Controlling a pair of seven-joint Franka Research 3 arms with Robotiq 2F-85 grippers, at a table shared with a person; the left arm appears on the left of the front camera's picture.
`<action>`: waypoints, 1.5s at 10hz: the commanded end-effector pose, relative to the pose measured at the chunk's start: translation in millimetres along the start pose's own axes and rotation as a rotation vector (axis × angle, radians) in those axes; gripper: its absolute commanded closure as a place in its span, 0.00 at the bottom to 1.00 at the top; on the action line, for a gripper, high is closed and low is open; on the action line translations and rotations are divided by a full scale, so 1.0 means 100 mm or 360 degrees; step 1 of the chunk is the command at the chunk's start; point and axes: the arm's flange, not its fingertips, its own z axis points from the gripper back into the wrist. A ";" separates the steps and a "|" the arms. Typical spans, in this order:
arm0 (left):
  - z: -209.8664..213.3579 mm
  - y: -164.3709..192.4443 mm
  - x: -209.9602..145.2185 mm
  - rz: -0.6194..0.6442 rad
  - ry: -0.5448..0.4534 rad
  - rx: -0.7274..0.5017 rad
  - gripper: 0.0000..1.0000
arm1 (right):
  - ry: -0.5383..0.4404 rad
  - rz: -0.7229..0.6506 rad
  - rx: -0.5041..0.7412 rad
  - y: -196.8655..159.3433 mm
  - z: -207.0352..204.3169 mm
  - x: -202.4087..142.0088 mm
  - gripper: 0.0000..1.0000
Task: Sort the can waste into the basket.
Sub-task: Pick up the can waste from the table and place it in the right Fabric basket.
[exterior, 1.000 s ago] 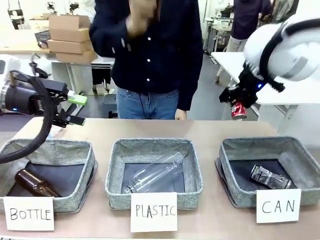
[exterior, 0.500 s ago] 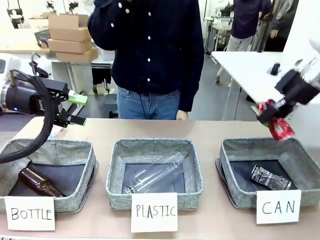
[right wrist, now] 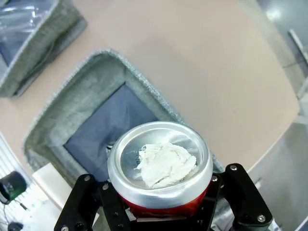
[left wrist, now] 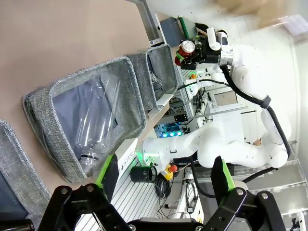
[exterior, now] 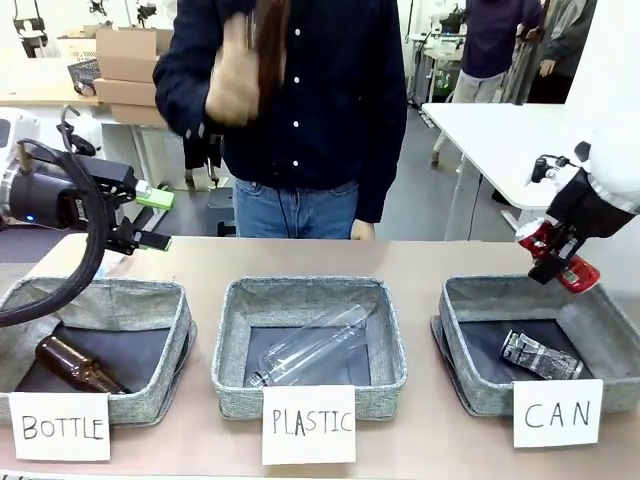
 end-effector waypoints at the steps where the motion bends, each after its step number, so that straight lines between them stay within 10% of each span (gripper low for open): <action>1: 0.02 -0.01 0.00 -0.0004 0.0007 0.0000 0.00 | -0.0060 0.0034 0.0036 -0.02 -0.09 -0.11 0.95; 2: 0.02 -0.01 0.00 -0.0004 0.0007 0.0000 0.00 | -0.0088 0.0136 0.0035 -0.04 -0.13 -0.14 0.45; 3: 0.02 -0.01 0.00 -0.0004 0.0007 0.0000 0.00 | -0.0108 0.0184 0.0033 -0.03 -0.14 -0.16 0.38; 4: 0.02 -0.01 0.00 -0.0004 0.0007 0.0000 0.00 | -0.0107 0.0162 0.0048 -0.04 -0.14 -0.17 0.00; 6: 0.02 -0.01 0.00 -0.0004 0.0007 0.0000 0.00 | -0.0121 0.0190 0.0051 -0.05 -0.16 -0.19 0.00; 7: 0.02 -0.01 0.00 -0.0004 0.0007 0.0000 0.00 | -0.0127 0.0240 0.0052 -0.04 -0.16 -0.21 0.15; 9: 0.02 -0.01 0.00 -0.0004 0.0007 0.0000 0.00 | -0.0138 0.0232 0.0068 -0.05 -0.17 -0.23 0.00; 13: 0.02 -0.01 0.00 -0.0004 0.0007 0.0000 0.00 | -0.0258 0.0102 0.0155 -0.12 -0.11 -0.19 0.00; 14: 0.02 -0.01 0.00 -0.0004 0.0007 0.0000 0.00 | -0.0416 -0.0189 0.0301 -0.15 0.01 -0.11 0.00; 15: 0.02 -0.01 0.00 -0.0004 0.0007 0.0000 0.00 | -0.0753 -0.0969 0.0868 -0.25 0.31 0.02 0.00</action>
